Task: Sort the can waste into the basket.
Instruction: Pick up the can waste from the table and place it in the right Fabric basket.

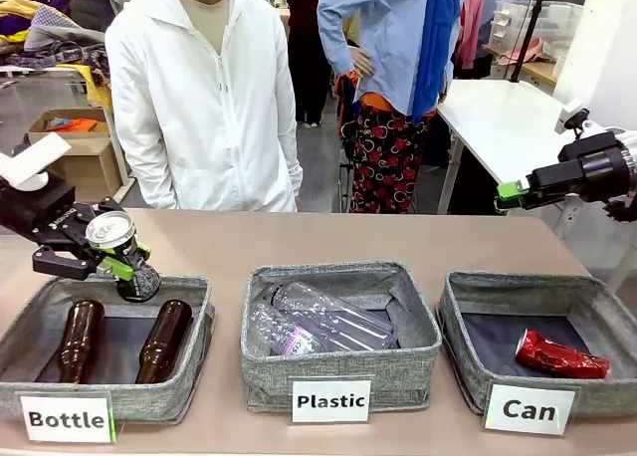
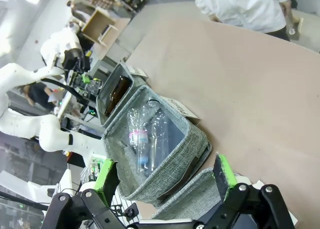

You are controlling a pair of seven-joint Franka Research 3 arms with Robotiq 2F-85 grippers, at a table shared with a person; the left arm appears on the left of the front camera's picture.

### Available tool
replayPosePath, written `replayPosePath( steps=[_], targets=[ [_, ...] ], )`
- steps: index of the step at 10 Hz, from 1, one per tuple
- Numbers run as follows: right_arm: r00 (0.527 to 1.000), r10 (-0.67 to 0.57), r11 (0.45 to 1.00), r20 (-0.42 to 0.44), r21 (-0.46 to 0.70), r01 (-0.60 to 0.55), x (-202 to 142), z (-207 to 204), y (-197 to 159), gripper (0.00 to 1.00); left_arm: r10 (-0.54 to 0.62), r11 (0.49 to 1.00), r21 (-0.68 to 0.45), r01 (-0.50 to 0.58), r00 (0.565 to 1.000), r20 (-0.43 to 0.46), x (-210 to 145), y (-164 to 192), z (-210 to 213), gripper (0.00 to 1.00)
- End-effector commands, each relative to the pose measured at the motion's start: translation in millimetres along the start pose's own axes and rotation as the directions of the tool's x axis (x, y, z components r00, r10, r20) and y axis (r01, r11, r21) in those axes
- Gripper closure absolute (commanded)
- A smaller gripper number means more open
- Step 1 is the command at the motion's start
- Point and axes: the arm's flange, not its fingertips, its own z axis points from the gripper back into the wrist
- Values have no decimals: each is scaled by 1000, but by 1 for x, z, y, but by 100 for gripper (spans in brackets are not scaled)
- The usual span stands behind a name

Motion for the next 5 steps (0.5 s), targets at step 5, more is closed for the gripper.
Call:
replayPosePath(
  steps=[5],
  targets=[
    [998, -18, 968, -61, -249, 2, -21, 36, 89, 0, -21, 998, -58, 26, 995, 98, 109, 74, -94, 63]
  ],
)
